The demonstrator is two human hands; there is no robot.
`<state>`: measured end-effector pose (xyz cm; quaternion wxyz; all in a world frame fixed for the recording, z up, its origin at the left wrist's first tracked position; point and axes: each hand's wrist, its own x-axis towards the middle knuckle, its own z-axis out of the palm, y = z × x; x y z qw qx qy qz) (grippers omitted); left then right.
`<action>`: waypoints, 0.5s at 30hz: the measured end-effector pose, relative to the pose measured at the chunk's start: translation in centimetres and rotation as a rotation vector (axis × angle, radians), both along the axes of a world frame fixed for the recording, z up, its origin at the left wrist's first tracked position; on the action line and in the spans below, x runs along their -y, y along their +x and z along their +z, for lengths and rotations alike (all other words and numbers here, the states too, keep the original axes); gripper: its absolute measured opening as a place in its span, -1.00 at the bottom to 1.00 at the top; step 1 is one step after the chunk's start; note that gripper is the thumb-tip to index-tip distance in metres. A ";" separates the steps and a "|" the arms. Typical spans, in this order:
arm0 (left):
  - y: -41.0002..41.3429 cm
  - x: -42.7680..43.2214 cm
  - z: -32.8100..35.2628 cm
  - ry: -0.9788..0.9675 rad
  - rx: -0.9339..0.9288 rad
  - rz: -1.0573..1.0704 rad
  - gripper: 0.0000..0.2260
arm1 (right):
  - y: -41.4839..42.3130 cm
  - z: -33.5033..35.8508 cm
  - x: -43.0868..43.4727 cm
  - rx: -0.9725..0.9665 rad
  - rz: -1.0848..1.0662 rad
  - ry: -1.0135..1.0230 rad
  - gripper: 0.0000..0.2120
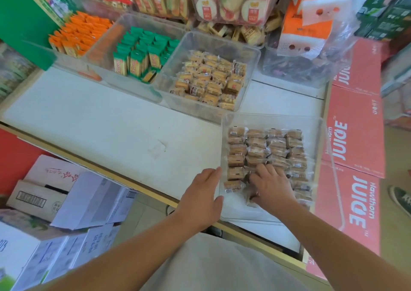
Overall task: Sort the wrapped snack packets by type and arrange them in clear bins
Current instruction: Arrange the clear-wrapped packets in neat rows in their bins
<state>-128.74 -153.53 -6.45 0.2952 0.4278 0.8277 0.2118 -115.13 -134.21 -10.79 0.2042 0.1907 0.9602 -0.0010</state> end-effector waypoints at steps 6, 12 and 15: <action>1.9 0.2 -0.9 0.275 -0.260 -0.444 -0.59 | -0.3 -0.1 -0.6 -0.111 -0.146 -0.103 -0.67; 2.3 0.1 -1.9 0.130 -0.231 -0.234 -0.37 | 0.0 0.4 -1.4 -0.133 -0.150 -0.161 -0.68; 2.7 -0.1 -0.8 -0.097 0.096 -0.034 0.00 | -0.1 0.7 -1.3 -0.095 -0.160 -0.180 -0.64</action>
